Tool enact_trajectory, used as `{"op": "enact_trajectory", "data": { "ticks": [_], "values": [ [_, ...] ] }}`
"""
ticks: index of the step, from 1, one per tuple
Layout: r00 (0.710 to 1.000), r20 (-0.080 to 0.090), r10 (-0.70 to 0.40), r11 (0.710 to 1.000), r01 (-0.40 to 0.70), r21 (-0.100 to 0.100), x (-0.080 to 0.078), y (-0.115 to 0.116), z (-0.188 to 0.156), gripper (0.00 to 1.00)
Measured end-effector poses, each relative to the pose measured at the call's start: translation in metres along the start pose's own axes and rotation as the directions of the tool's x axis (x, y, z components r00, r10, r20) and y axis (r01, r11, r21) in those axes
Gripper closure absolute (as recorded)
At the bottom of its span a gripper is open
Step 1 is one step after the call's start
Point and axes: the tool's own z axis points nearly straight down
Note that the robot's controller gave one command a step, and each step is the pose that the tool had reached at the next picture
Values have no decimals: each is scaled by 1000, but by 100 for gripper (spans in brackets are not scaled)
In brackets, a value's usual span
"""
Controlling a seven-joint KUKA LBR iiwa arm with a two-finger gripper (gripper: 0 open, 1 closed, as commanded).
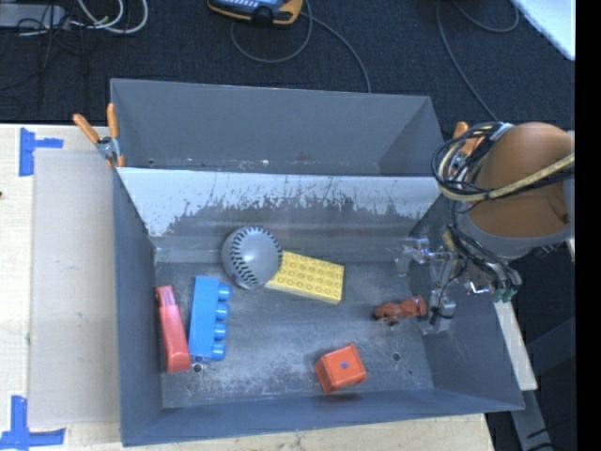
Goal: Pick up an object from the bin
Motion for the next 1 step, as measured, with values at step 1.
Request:
{"op": "enact_trajectory", "data": {
  "ticks": [1],
  "values": [
    [973, -8, -230, 973, 230, -5, -3, -8, 30, 0]
  ]
}}
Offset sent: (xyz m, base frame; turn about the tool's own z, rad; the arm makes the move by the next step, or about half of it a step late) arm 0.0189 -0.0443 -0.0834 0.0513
